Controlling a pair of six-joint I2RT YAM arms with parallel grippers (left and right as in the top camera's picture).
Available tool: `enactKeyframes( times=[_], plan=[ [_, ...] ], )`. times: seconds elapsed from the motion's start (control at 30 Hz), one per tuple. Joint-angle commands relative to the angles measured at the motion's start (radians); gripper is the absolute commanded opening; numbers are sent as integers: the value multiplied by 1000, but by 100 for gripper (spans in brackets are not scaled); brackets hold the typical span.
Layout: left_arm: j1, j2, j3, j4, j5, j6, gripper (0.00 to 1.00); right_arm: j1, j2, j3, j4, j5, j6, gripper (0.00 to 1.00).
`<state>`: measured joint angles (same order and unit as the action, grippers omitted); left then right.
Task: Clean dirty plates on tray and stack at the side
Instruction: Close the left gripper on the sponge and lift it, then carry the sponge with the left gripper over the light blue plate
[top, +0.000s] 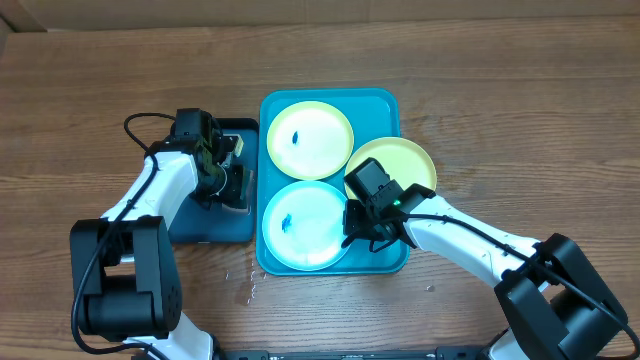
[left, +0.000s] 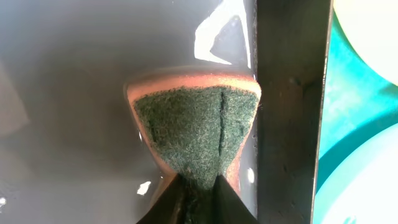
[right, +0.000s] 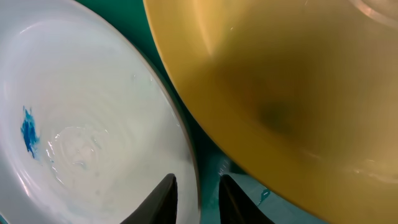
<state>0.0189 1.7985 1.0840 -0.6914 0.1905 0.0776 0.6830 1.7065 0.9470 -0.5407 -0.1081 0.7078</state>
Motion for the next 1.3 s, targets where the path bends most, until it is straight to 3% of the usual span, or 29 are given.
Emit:
enactKeyframes(
  times=[0.0,0.23,0.37,0.97,1.1,1.27],
  plan=[
    [-7,16,-18,-5,8,-13,13,2,2,-5,5,-5,4,33],
    [-7,16,-18,-7,1,-14,13,2,2,-5,5,-5,4,37],
    [-7,16,-18,-9,0,-14,25,2,2,-5,5,-5,4,37],
    [-7,26,-35,-12,-14,-14,23,2,2,-5,5,-5,4,37],
    [-7,27,-40,-9,-13,-17,6,2,2,-5,5,-5,4,36],
    [-7,22,-32,-19,-5,-16,4,2,2,-5,5,-6,4,36]
  ],
)
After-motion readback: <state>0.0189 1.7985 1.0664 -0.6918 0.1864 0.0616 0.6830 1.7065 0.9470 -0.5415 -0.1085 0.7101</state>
